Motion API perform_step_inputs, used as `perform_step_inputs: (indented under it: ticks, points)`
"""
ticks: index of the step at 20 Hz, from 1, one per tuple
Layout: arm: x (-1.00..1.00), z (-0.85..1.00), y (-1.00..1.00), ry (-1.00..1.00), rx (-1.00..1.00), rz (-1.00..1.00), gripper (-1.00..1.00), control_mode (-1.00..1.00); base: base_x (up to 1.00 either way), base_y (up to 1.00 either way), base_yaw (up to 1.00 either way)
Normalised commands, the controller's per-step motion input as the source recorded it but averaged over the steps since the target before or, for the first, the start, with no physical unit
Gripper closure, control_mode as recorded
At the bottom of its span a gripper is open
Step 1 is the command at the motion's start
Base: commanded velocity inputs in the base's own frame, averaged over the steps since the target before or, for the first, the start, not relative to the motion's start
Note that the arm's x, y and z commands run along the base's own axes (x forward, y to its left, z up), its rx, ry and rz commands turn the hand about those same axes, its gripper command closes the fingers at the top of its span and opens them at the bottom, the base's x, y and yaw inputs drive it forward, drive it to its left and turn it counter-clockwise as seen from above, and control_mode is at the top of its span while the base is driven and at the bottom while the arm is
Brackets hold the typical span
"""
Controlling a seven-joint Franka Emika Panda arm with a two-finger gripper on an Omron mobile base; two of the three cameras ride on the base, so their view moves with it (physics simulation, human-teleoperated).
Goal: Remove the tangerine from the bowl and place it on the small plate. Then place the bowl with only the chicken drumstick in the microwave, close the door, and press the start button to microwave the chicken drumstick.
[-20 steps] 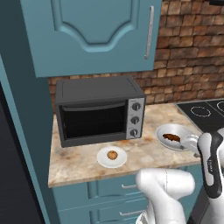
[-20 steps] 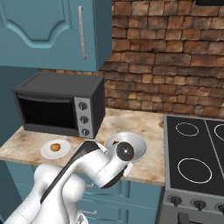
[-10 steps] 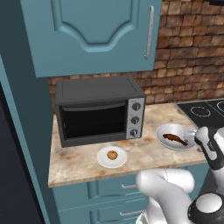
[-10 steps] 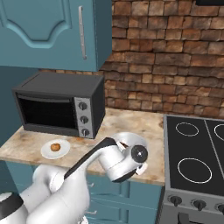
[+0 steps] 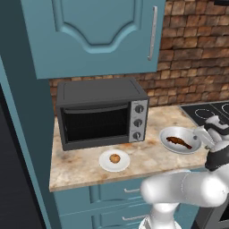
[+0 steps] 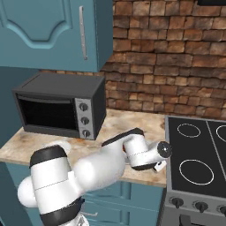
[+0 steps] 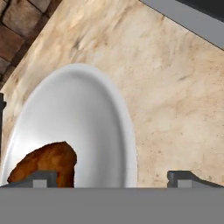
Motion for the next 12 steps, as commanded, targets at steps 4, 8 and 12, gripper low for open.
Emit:
perform_step_inputs:
  ticks: [4,8,12]
  points:
    - [0.34,-0.34,-0.03,0.00,0.01,0.00,-1.00,-1.00,0.00,0.00,0.00]
    - [0.29,-0.20,0.08,0.00,0.01,0.02,-1.00,-1.00,0.00,0.00,0.00]
    - [0.13,-0.17,0.20,0.00,0.00,0.03,-1.00,-1.00,0.00,0.00,0.00]
